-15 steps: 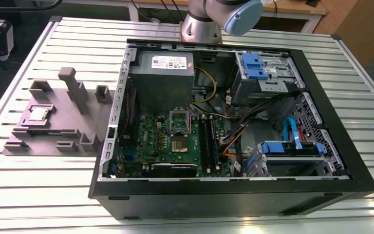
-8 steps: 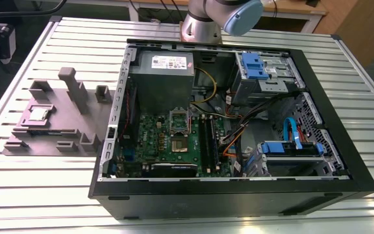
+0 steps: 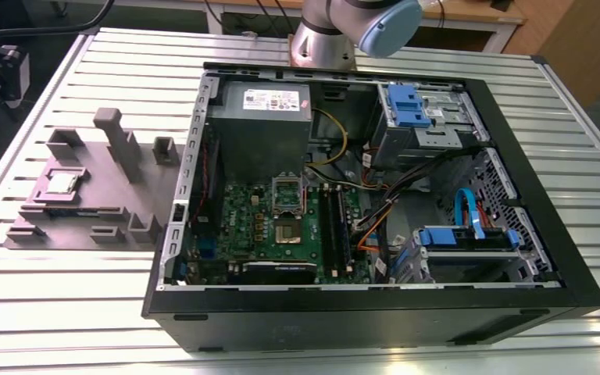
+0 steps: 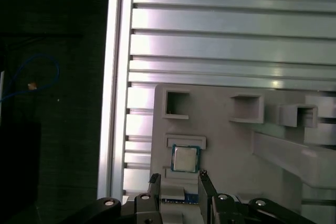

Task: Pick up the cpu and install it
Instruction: 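Pick up the cpu and move it towards the insertion slot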

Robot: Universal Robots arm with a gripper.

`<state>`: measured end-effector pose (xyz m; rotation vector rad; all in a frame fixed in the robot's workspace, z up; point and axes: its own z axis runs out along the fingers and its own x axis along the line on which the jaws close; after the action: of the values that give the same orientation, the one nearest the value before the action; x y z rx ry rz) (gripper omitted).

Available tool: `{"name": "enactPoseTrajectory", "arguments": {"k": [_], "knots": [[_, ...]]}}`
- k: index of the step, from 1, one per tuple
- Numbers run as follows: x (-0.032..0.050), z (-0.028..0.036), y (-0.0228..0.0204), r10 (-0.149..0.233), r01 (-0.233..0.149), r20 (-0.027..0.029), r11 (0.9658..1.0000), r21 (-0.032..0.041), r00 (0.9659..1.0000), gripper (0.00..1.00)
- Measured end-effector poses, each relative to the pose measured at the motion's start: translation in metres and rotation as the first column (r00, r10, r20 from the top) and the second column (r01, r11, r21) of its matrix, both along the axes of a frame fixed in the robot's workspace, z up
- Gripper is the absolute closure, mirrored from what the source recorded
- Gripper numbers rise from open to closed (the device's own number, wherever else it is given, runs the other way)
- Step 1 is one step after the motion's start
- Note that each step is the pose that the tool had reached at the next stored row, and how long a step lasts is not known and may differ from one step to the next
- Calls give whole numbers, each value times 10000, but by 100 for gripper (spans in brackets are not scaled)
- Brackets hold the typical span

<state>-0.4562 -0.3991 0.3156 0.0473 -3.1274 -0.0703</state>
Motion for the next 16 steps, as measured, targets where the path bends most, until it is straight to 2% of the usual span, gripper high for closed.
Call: {"name": "enactPoseTrajectory", "arguments": {"k": [16], "knots": [[0,-10,0,0,0,-1,10000,1,10000,58]]}}
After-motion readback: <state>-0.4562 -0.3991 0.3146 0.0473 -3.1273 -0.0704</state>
